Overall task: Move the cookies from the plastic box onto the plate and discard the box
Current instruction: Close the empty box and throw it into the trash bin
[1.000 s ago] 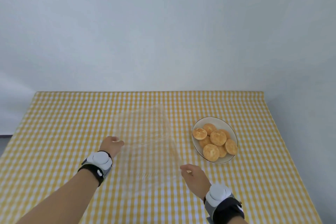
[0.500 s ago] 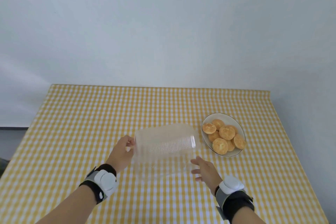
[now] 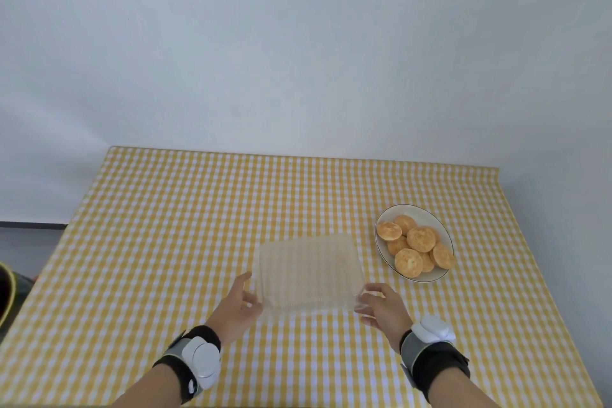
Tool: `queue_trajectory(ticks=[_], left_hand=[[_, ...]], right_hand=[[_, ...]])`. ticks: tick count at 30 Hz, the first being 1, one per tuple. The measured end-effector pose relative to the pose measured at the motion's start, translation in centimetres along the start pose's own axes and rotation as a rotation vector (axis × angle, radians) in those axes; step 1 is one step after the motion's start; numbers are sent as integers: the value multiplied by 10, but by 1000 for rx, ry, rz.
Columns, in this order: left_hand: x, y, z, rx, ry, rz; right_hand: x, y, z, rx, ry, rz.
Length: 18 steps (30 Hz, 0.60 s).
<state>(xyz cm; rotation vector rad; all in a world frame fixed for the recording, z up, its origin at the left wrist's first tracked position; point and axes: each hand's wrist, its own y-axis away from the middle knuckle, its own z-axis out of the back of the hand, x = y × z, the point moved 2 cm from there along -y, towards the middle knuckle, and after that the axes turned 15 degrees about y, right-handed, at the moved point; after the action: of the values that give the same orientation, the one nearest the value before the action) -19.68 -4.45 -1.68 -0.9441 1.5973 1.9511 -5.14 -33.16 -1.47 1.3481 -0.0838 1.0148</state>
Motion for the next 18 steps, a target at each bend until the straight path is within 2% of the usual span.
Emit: queue_trajectory(ticks=[4, 7, 10, 18], left_hand=[[15, -1, -8, -45, 75, 71], [14, 2, -11, -32, 227, 99], [7, 8, -8, -46, 323, 80], [-13, 24, -6, -115, 394, -22]], right_hand=[[-4, 3, -5, 10, -52, 12], [-9, 5, -3, 27, -83, 44], [-8, 9, 3, 45, -117, 77], [1, 7, 11, 15, -93, 184]])
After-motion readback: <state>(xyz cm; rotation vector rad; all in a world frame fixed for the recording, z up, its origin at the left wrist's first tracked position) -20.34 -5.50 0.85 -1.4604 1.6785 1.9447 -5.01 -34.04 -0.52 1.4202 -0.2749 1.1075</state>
